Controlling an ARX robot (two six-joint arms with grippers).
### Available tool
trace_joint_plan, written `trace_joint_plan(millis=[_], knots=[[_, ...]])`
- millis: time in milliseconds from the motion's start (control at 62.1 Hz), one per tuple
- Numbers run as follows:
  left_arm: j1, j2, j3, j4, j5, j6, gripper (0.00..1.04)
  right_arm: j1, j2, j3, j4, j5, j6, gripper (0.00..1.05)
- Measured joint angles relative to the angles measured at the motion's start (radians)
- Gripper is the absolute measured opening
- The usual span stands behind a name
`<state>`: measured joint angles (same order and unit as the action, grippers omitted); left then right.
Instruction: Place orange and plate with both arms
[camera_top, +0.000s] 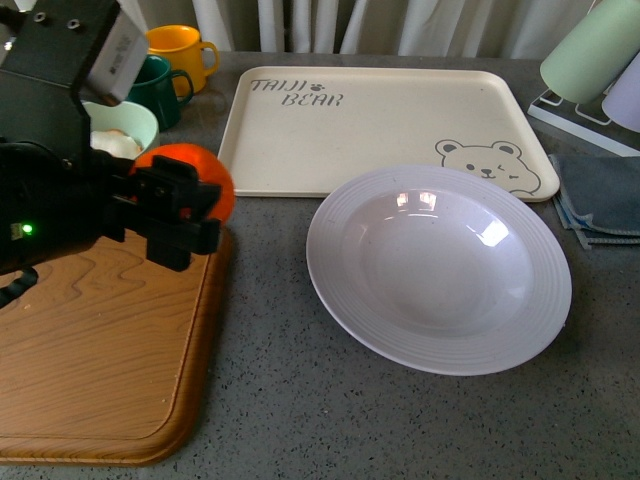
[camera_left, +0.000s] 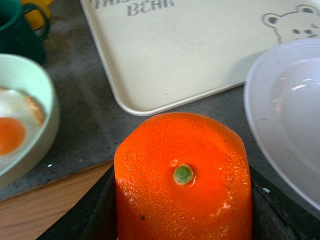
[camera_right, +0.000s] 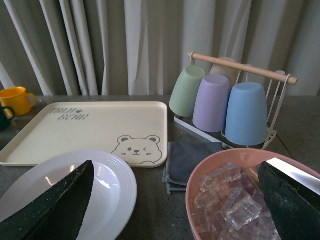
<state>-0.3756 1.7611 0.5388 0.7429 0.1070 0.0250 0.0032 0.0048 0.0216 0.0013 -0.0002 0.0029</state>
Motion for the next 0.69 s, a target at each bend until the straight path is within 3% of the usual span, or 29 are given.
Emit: trace_joint_plan(millis=[403,693], knots=[[-0.241,0.158,0.234,-0.033,0.021,-0.032,0.55,0.000,0.000,0.000,0.000,0.000,0.000,0.96],[-0.301,0.274,0.329,-0.043,0.014,-0.069,0.54,0.000,0.000,0.000,0.000,0.000,0.000,0.96]])
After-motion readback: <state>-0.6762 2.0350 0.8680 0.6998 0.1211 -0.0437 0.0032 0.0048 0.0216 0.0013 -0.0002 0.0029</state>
